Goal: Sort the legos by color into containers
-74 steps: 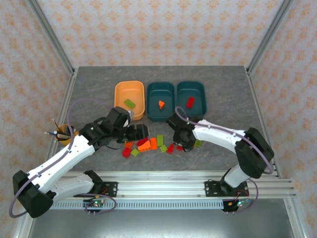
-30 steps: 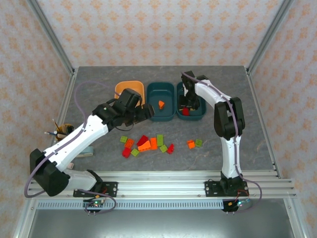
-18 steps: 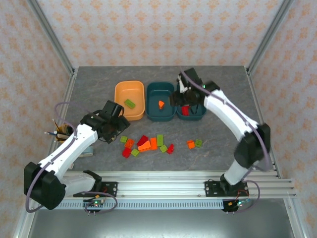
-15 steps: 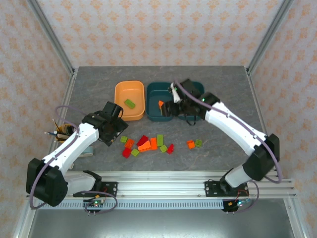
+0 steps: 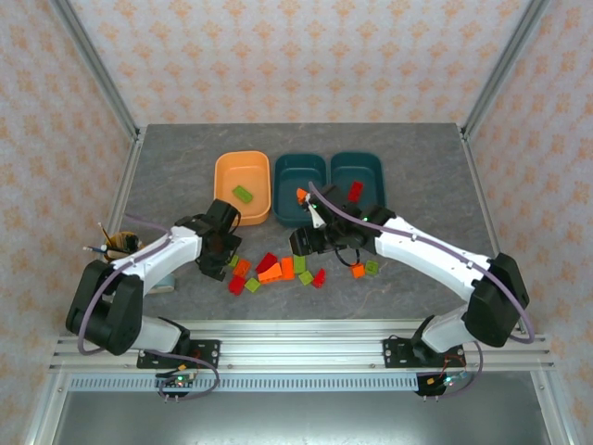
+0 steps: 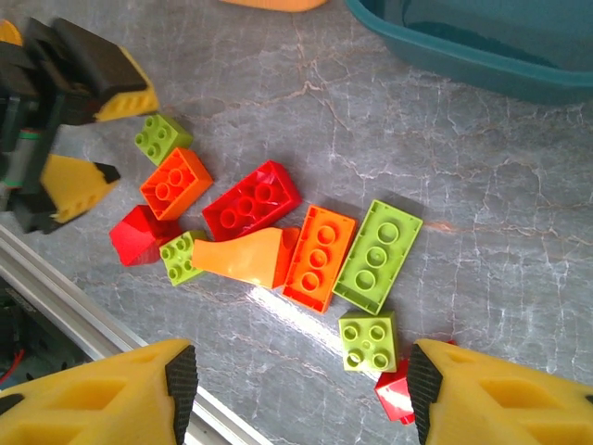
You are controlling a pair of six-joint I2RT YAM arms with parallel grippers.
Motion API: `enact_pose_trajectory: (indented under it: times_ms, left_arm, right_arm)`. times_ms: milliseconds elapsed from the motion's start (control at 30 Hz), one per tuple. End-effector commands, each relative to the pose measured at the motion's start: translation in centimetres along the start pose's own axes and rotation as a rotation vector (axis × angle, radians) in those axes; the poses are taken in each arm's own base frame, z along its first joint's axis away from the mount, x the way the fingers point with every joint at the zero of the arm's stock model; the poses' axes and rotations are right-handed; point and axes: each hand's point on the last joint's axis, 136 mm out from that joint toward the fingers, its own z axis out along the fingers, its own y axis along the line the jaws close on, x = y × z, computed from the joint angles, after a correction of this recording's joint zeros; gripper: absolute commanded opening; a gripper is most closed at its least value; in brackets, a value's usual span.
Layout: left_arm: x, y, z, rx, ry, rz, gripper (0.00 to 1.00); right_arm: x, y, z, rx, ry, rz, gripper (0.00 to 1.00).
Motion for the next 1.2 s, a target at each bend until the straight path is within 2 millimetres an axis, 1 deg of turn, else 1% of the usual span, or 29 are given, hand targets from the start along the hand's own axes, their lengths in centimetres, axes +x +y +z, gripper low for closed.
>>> enact_pose_trajectory:
  times_ms: [0, 200, 333, 433, 567, 633, 667, 767, 900, 1033, 1067, 1133, 1167]
  left_arm:
    - [-0.2, -0.7, 1.1, 0.008, -0.008, -0.061, 0.74]
    - [-0.4, -1.1, 2.4, -0.01, -0.013, -0.067, 0.65]
    - [-0.5, -0.9, 2.9, -0.035, -0.016, -0.058, 0.52]
    - [-0.5, -0.7, 3.3, -0.051, -0.018, -0.054, 0.45]
    - [-0.6, -0.8, 3.5, -0.054, -0.022, -0.038, 0.35]
    - [-0.8, -1.0, 3.3, -0.045, -0.032, -0.027, 0.3]
    - [-1.0, -1.1, 3.0, -0.04, -0.041, -0.02, 0.29]
    - [-1.5, -1.7, 1.5, -0.027, -0.072, 0.021, 0.27]
    - [-2.3, -2.6, -1.8, -0.022, -0.115, 0.124, 0.27]
    - [-3.4, -4.1, -6.1, -0.002, -0.178, 0.255, 0.27]
    - [-3.6, -4.6, -6.9, 0.004, -0.193, 0.282, 0.27]
    - [-4.2, -6.1, -8.5, 0.019, -0.224, 0.35, 0.27]
    - [-4.4, -6.7, -8.9, 0.012, -0.236, 0.38, 0.27]
  right_arm:
    - [-0.3, 0.4, -0.7, -0.021, -0.035, 0.011, 0.63]
    - [-0.2, 0.4, -0.7, -0.022, -0.034, 0.016, 0.63]
    - [-0.1, 0.2, -0.7, -0.017, -0.032, 0.02, 0.63]
    - [-0.1, 0.2, -0.7, -0.014, -0.033, 0.024, 0.63]
    - [0.0, 0.0, -0.6, -0.009, -0.03, 0.028, 0.63]
    - [0.0, 0.1, -0.7, -0.009, -0.03, 0.029, 0.63]
    - [0.0, 0.0, -0.7, -0.009, -0.032, 0.029, 0.63]
    - [-0.2, 0.1, -1.0, -0.01, -0.042, 0.031, 0.62]
    - [-1.3, 0.2, -2.5, -0.003, -0.102, 0.04, 0.62]
    - [-3.6, 1.4, -4.4, -0.039, -0.193, 0.082, 0.62]
    - [-4.2, 1.6, -4.7, -0.049, -0.212, 0.098, 0.62]
    - [-5.6, 1.9, -5.3, -0.066, -0.256, 0.135, 0.62]
    - [-6.1, 1.7, -5.5, -0.059, -0.275, 0.149, 0.62]
